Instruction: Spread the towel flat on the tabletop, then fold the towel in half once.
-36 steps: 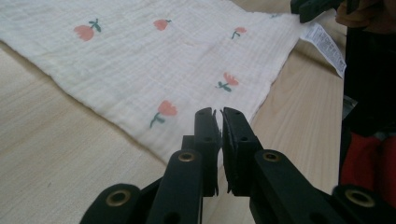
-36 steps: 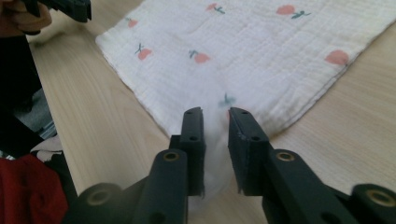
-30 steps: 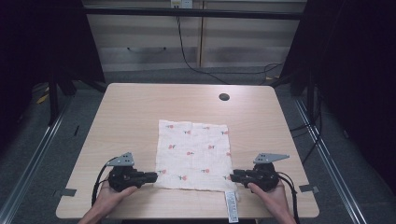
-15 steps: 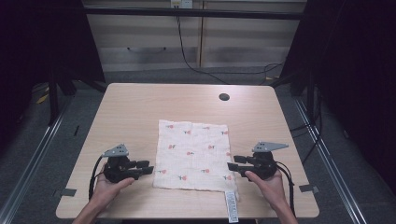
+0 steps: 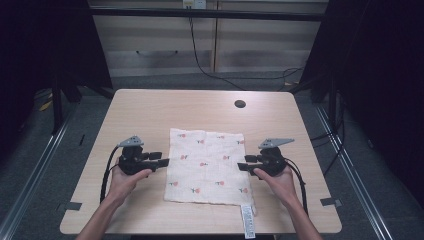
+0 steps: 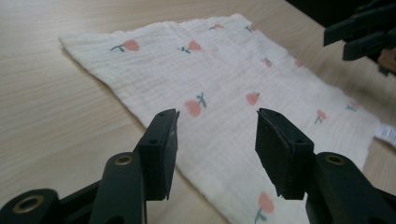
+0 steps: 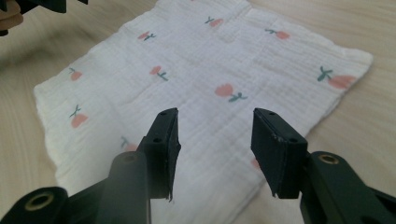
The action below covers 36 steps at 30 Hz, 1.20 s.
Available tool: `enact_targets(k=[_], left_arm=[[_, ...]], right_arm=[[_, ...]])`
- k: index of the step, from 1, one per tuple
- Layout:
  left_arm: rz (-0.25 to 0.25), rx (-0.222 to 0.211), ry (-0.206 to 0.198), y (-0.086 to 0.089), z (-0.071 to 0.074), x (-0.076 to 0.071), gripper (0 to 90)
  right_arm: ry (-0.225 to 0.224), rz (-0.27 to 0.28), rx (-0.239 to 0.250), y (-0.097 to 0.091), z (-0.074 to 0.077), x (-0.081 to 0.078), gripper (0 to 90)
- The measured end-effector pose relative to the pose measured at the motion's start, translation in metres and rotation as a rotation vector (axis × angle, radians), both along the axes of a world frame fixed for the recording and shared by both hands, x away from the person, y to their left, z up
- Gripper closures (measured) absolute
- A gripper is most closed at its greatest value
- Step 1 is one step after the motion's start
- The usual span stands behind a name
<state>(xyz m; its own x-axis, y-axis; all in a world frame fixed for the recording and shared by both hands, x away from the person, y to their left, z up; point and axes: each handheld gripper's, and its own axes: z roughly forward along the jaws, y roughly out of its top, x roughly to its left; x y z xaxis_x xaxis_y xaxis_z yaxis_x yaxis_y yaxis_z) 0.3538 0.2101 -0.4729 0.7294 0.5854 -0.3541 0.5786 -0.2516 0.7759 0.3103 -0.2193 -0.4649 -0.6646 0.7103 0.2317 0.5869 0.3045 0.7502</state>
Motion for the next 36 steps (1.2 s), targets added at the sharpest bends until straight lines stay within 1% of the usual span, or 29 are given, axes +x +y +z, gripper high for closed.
enact_targets(k=[1,2,3,4,5,6,8,10,12,13,15,17,19,21,23,25,26,28,30,31,32,33,34,36], left_arm=[[0.011,0.006,-0.002,-0.004,-0.002,0.005,48.9],[0.011,0.004,0.001,-0.006,-0.003,0.007,48.7],[0.006,0.002,0.013,-0.009,-0.005,0.01,49.0],[-0.003,0.015,0.01,-0.011,-0.006,0.012,48.8],[-0.002,0.028,0.004,-0.013,-0.007,0.014,48.9],[-0.002,0.04,0.006,-0.014,-0.008,0.015,48.7],[-0.007,0.061,0.001,-0.015,-0.011,0.017,48.5],[-0.017,0.069,-0.001,-0.019,-0.015,0.021,49.5],[-0.024,0.098,-0.002,-0.022,-0.019,0.024,53.0],[-0.03,0.114,0.006,-0.024,-0.023,0.027,53.2],[-0.026,0.112,0.009,-0.026,-0.026,0.03,53.9],[-0.032,0.109,0.018,-0.028,-0.029,0.032,55.2],[-0.037,0.128,0.016,-0.031,-0.033,0.032,57.2],[-0.044,0.124,0.015,-0.034,-0.035,0.032,58.5],[-0.05,0.14,0.004,-0.036,-0.035,0.03,59.6],[-0.051,0.149,-0.01,-0.037,-0.035,0.028,59.7],[-0.051,0.153,-0.016,-0.037,-0.035,0.027,59.7],[-0.053,0.151,-0.015,-0.037,-0.036,0.026,59.8],[-0.052,0.156,-0.024,-0.036,-0.036,0.024,61.4],[-0.052,0.162,-0.032,-0.036,-0.036,0.022,61.9],[-0.041,0.177,-0.039,-0.036,-0.035,0.021,64.2],[-0.039,0.179,-0.042,-0.036,-0.035,0.02,66.6],[-0.037,0.178,-0.038,-0.035,-0.035,0.019,66.8],[-0.039,0.172,-0.031,-0.033,-0.036,0.017,69.8]], right_arm=[[0.001,-0.003,0.001,0.002,0.0,0.004,51.9],[0.006,-0.009,0.005,0.004,-0.001,0.01,51.9],[0.004,-0.007,0.011,0.006,-0.002,0.016,52.0],[0.004,-0.007,0.019,0.008,-0.003,0.02,52.0],[0.004,-0.005,0.02,0.009,-0.004,0.024,52.1],[0.012,-0.005,0.022,0.011,-0.005,0.027,52.4],[0.015,0.001,0.009,0.015,-0.008,0.034,52.6],[0.024,0.008,0.001,0.017,-0.012,0.039,53.9],[0.03,-0.003,-0.017,0.018,-0.016,0.044,54.0],[0.036,-0.003,-0.019,0.019,-0.018,0.046,54.2],[0.043,-0.013,-0.03,0.018,-0.024,0.051,54.5],[0.062,-0.019,-0.029,0.017,-0.029,0.055,55.7],[0.065,-0.023,-0.027,0.016,-0.033,0.058,56.9],[0.078,-0.019,-0.02,0.018,-0.036,0.058,57.2],[0.074,-0.009,-0.048,0.021,-0.039,0.056,57.9],[0.061,0.001,-0.061,0.024,-0.039,0.055,58.4],[0.05,0.004,-0.089,0.025,-0.038,0.054,58.7],[0.042,0.015,-0.128,0.029,-0.036,0.053,58.7],[0.043,0.016,-0.13,0.029,-0.036,0.05,59.1],[0.042,0.013,-0.12,0.028,-0.037,0.049,59.4],[0.056,0.011,-0.109,0.027,-0.037,0.047,59.6],[0.065,0.015,-0.103,0.026,-0.036,0.047,61.6],[0.067,0.014,-0.114,0.026,-0.036,0.045,62.3],[0.067,0.021,-0.115,0.025,-0.035,0.042,63.2]])
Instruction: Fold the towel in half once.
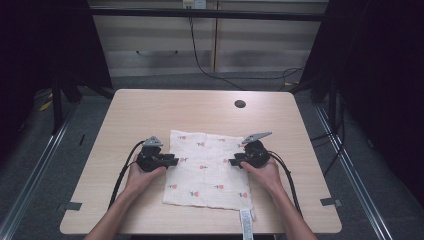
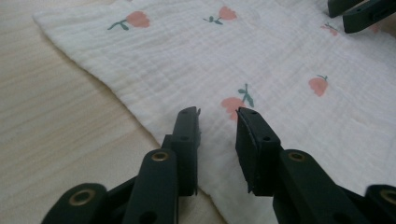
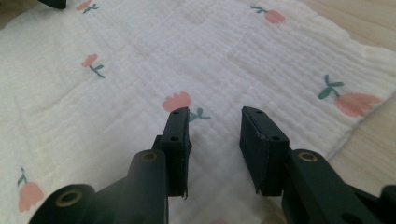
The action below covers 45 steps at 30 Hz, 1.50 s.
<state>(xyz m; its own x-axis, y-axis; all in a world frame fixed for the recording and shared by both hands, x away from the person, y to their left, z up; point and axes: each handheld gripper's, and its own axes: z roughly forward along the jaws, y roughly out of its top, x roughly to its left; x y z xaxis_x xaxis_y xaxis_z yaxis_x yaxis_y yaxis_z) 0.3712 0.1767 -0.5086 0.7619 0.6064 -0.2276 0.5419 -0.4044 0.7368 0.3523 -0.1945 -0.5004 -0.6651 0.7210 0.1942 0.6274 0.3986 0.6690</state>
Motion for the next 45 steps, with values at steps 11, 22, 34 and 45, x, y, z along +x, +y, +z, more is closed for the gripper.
enact_targets(k=[11,22,34,45], left_arm=[[-0.012,0.03,-0.007,0.004,0.001,-0.012,88.7],[-0.041,0.035,0.009,0.008,0.002,-0.028,89.8],[-0.077,0.03,0.0,0.014,0.002,-0.042,89.7],[-0.082,0.0,0.01,0.017,0.0,-0.04,89.6]], right_arm=[[-0.03,-0.001,-0.024,-0.004,-0.001,-0.012,84.8],[-0.014,0.044,-0.025,-0.007,0.0,-0.029,89.6],[-0.009,0.026,-0.017,-0.014,0.008,-0.027,79.7],[-0.024,-0.106,0.058,-0.037,0.004,0.032,75.2]])
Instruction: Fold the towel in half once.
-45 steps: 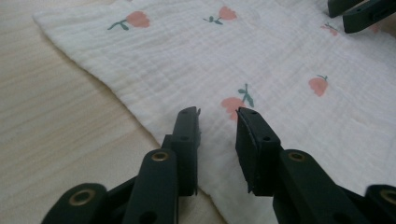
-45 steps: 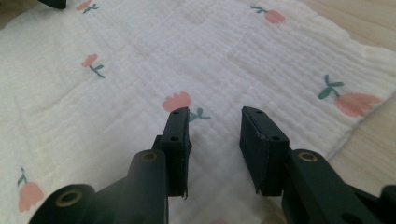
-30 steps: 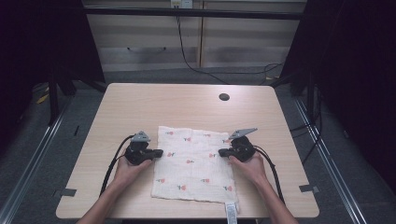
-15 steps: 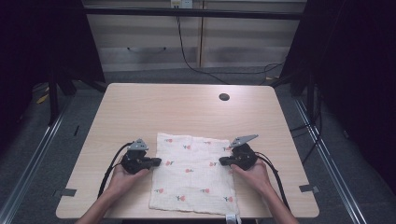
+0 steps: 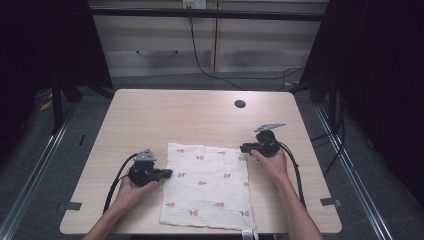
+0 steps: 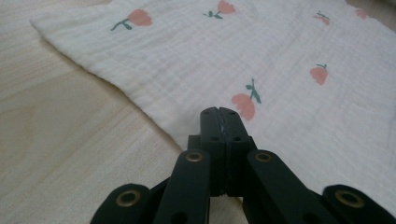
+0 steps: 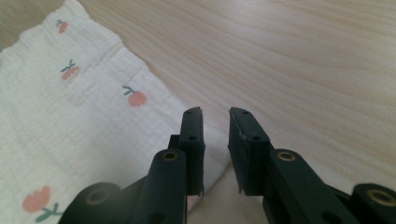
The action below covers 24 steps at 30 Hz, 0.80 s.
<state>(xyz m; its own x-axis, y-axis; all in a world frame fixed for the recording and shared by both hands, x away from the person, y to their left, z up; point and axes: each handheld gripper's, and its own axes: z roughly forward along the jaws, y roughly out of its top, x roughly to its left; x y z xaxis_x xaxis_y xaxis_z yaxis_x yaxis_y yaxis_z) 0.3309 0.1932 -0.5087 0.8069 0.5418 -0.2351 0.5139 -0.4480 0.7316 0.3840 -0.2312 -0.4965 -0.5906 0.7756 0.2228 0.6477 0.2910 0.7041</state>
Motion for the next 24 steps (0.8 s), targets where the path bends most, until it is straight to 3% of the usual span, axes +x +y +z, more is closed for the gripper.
enact_targets(k=[4,8,10,13,16,21,22,24], left_arm=[[-0.001,0.006,-0.005,0.0,0.0,-0.001,89.3],[0.0,-0.009,0.002,0.001,-0.001,0.0,88.3],[-0.001,-0.01,0.002,0.001,-0.001,0.001,88.1],[-0.001,-0.014,0.009,0.0,0.0,0.0,86.1],[-0.007,-0.028,0.019,-0.001,0.0,-0.001,74.9],[-0.007,-0.03,0.032,0.001,0.007,0.004,59.7],[0.001,-0.039,0.034,0.003,0.01,0.007,57.9],[0.065,-0.046,0.009,0.008,0.019,0.015,57.1]], right_arm=[[0.011,-0.002,0.0,0.004,-0.003,0.006,73.1],[0.005,-0.007,-0.058,0.007,-0.006,0.005,70.7],[0.004,0.003,-0.056,0.007,-0.007,0.005,71.0],[0.006,0.021,-0.062,0.008,-0.007,0.004,77.7],[0.012,0.042,-0.05,0.008,-0.008,0.002,86.2],[0.009,0.029,-0.052,0.008,-0.008,0.002,87.9],[0.01,0.026,-0.048,0.008,-0.008,0.002,88.0],[0.008,0.032,-0.041,0.007,-0.009,0.002,88.2]])
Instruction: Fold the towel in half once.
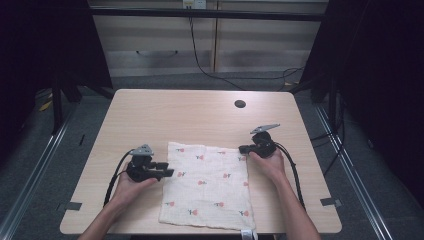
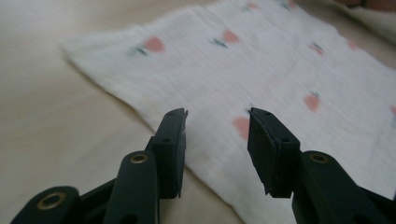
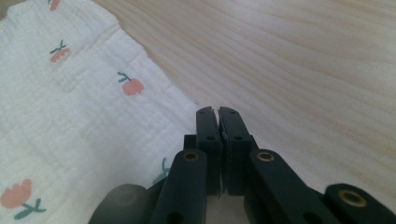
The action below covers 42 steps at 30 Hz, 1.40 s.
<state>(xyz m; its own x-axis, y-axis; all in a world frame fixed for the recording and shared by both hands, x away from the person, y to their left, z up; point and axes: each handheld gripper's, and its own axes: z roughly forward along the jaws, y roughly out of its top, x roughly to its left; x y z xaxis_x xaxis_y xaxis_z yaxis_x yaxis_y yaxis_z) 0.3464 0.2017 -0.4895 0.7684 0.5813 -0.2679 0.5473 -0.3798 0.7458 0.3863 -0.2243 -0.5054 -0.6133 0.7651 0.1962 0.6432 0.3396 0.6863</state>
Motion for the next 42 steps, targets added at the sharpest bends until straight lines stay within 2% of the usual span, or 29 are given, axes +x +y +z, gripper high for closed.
enact_targets(k=[3,5,7,8,9,12,14,17,19,21,26,29,30,32,33,34,35,36,38,39,42], left_arm=[[0.018,0.006,-0.008,0.004,0.005,0.016,57.1],[0.022,-0.003,0.008,0.005,0.004,0.028,58.7],[0.044,0.026,-0.002,0.004,0.004,0.04,59.9],[0.057,0.024,-0.004,0.003,0.004,0.044,59.8],[0.063,0.031,0.01,0.001,0.004,0.052,59.4],[0.079,0.047,-0.003,-0.002,0.004,0.067,59.7],[0.101,0.049,0.001,-0.002,0.002,0.077,61.0],[0.104,0.053,0.026,-0.003,-0.005,0.088,61.5],[0.11,0.079,0.021,-0.007,-0.009,0.091,61.5],[0.128,0.074,0.016,-0.008,-0.013,0.093,62.4],[0.116,0.076,0.006,-0.013,-0.017,0.093,64.3],[0.112,0.125,-0.049,-0.02,-0.017,0.088,69.3],[0.109,0.152,-0.061,-0.022,-0.016,0.086,70.2],[0.086,0.214,-0.114,-0.027,-0.015,0.081,73.8],[0.074,0.208,-0.113,-0.029,-0.015,0.079,78.2],[0.06,0.204,-0.133,-0.03,-0.016,0.076,81.6],[0.065,0.196,-0.135,-0.03,-0.016,0.075,84.5],[0.067,0.157,-0.101,-0.028,-0.018,0.075,85.4],[0.073,0.122,-0.081,-0.024,-0.02,0.075,86.9],[0.081,0.082,-0.057,-0.023,-0.021,0.075,87.2],[0.073,0.016,0.001,-0.018,-0.024,0.078,87.8]], right_arm=[[0.003,-0.003,0.004,0.001,0.0,0.0,88.2],[0.005,-0.008,0.001,0.002,0.0,0.0,88.2],[0.009,-0.006,0.001,0.002,0.0,0.0,88.3],[0.011,-0.006,0.005,0.001,0.0,0.0,88.3],[0.011,-0.005,0.002,0.001,0.0,0.0,88.2],[-0.005,-0.005,0.0,0.001,-0.001,-0.001,88.3],[-0.007,-0.002,0.009,0.001,-0.001,-0.001,88.3],[-0.003,-0.003,0.014,0.0,-0.001,-0.001,88.2],[-0.004,-0.005,0.003,0.001,-0.001,-0.001,88.2],[-0.01,-0.004,0.008,0.001,-0.001,-0.001,88.2],[-0.011,-0.006,0.015,0.001,-0.002,-0.001,88.2],[-0.013,-0.009,0.016,0.001,-0.002,-0.001,88.2],[-0.012,-0.01,0.016,0.001,-0.002,-0.001,88.2],[-0.014,-0.011,0.014,0.001,-0.002,-0.001,88.2],[-0.012,-0.015,0.01,0.001,-0.002,-0.002,88.2],[-0.012,-0.018,0.011,0.002,-0.002,-0.002,88.2],[-0.012,-0.022,0.013,0.002,-0.002,-0.002,88.3],[-0.01,-0.024,0.019,0.002,-0.002,-0.001,88.3],[-0.004,-0.019,0.036,0.002,-0.003,-0.001,88.3],[0.001,-0.021,0.045,0.002,-0.003,0.0,88.4],[0.012,-0.024,0.07,0.0,-0.004,0.001,88.3]])
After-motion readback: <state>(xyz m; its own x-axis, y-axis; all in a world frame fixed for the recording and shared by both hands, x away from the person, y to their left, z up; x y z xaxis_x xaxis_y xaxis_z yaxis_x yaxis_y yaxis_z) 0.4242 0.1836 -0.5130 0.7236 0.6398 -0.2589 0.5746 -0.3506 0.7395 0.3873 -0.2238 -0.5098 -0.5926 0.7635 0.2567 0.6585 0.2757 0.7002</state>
